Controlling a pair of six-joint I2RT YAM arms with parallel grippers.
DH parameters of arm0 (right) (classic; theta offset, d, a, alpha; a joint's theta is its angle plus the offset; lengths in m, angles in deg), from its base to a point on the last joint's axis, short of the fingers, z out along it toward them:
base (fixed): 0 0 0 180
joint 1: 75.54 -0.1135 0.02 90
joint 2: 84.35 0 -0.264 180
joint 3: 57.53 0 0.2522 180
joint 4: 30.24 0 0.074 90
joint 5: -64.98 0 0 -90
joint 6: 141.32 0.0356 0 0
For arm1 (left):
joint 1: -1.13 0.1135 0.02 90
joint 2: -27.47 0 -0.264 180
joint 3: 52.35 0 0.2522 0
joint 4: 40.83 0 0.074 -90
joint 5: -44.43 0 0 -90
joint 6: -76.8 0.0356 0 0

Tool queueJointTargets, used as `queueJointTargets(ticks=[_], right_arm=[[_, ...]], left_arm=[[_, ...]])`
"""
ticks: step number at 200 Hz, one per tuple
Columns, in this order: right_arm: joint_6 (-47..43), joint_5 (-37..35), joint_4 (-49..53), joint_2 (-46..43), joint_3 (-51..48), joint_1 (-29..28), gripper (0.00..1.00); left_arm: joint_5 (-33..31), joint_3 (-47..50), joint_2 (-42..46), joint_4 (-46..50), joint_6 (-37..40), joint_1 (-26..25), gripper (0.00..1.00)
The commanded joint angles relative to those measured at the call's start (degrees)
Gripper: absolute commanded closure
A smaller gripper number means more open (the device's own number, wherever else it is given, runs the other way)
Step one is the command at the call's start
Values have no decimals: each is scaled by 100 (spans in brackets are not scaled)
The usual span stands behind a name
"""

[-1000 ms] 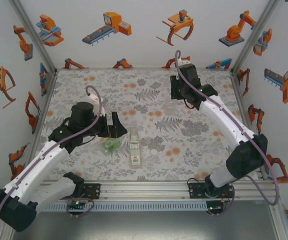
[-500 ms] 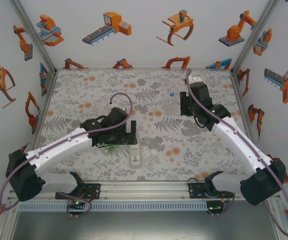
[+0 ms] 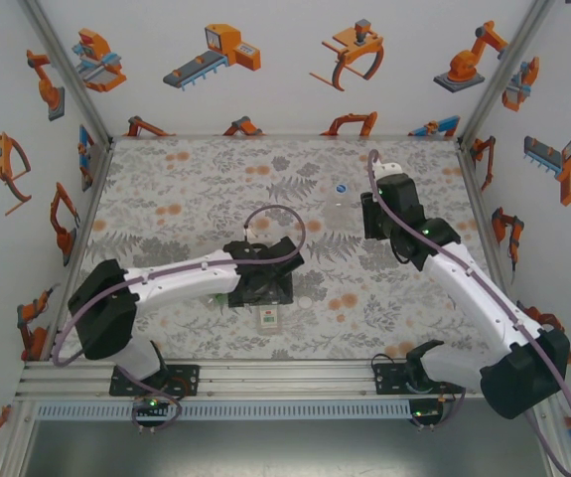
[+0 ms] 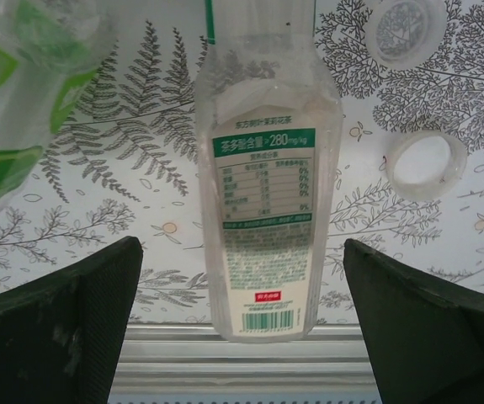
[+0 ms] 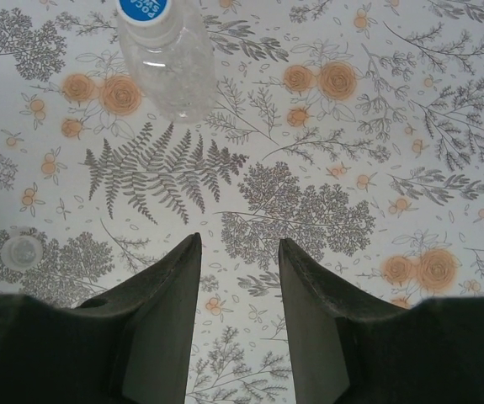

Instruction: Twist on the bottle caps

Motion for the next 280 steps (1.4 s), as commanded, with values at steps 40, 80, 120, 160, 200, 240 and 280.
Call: queueJointTargets(ticks=[40, 80, 120, 160, 200, 240, 280], right_arm=[[-102, 132, -263, -271, -161, 83, 57], [-67, 262, -285, -317, -253, 153, 57], [-43, 341, -334, -409, -316, 219, 57], [-49, 302, -371, -495, -366, 293, 58], [-41, 360, -310, -526, -357, 316, 57], [-38, 534, -195, -659, -258, 313, 58], [564, 1607, -364, -682, -137, 289, 59]], left_arm=[[202, -401, -801, 114, -490, -154, 8], [382, -411, -1046, 43, -731, -235, 16], [610, 61, -997, -420, -932, -138, 20], [751, 296, -932, -645, -937, -52, 26], [692, 354, -820, -766, -836, -26, 37], [240, 397, -320, -717, -390, -10, 45], [-205, 540, 658, -1012, 752, 3, 50]])
